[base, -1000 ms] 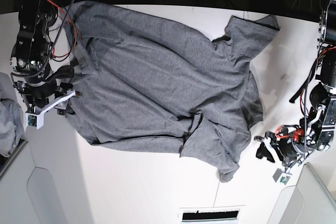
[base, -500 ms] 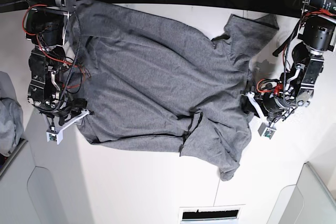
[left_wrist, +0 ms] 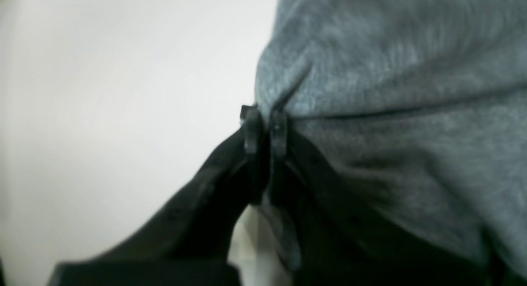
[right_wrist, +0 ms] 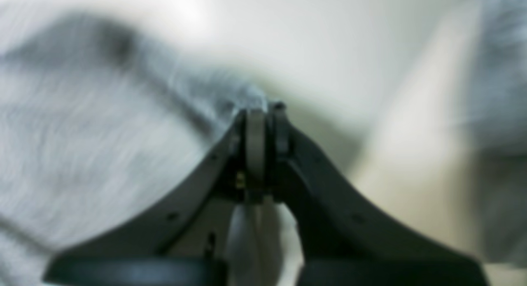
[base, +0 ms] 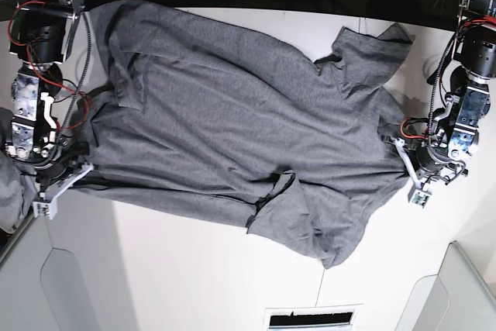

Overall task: Layout the t-shirt on the table in an organized manner, then fold the t-shirt properly
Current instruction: 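Grasp shirt edges with both grippers and pull them apart to flatten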

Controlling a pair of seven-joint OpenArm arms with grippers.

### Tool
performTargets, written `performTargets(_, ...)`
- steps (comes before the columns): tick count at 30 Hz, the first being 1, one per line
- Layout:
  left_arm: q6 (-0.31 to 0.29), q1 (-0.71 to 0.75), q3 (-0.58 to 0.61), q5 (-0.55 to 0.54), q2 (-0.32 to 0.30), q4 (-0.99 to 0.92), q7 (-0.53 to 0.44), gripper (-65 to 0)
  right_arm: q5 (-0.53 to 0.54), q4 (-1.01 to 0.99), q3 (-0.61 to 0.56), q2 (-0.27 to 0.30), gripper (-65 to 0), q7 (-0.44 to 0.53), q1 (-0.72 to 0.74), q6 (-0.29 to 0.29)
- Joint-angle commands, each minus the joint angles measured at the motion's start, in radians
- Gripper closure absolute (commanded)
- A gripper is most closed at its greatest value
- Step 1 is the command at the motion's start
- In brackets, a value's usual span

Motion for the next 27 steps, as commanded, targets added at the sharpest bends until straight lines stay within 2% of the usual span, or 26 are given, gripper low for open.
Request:
performTargets(1,0.008,-0.027,-0.006,0.000,-0.027,0.013,-0.016,0.0,0.018,0.028,0.003,0.027,0.0,0.017,0.028,0.000)
performTargets(3,0.004,-0.030,-0.006,0.000,-0.046,0.013,-0.016,0.0,0.051,0.035,0.003,0.055,0.0,0.017,0.028,-0.001)
performTargets(5,0.005,-0.031,-0.006,-0.001,-0.057,0.013,-0.016,-7.4,0.053,0.035,0.003,0.065,0.0,0.011,0.026,-0.005)
performTargets(8,0.004,-0.037,-0.006,-0.007,-0.057,0.014,-0.015,-21.5,0.069,0.035,0.004,0.061,-24.5,-0.023,0.027,-0.005)
performTargets(9,0.004,-0.039,-0.006,-0.016,-0.056,0.019,-0.006,-25.1,0.084,0.035,0.003,0.061,-30.4,-0.036,0.027,-0.008)
performTargets(10,0.004,-0.041,-0.006,-0.032,-0.057,0.028,0.012,-27.5,0.098,0.035,0.004,0.060,-33.2,-0.053,0.027,-0.009)
performTargets(14,-0.010,-0.045,-0.007,-0.077,-0.071,0.113,0.083,-28.8,0.147,0.062,0.004,0.055,-33.2,-0.121,0.013,-0.011)
performTargets(22,-0.139,0.034,-0.008,-0.263,-0.184,0.320,0.151,-28.8,0.214,0.377,0.005,0.008,-33.2,-0.221,-0.208,-0.012)
performTargets(26,-0.138,0.117,-0.028,-0.270,-0.189,0.340,0.150,-28.8,0.210,0.448,0.012,-0.032,-33.2,-0.212,-0.335,-0.014)
performTargets(27,-0.137,0.142,-0.044,-0.270,-0.187,0.340,0.145,-28.8,0.198,0.447,0.020,-0.046,-33.2,-0.195,-0.362,-0.032)
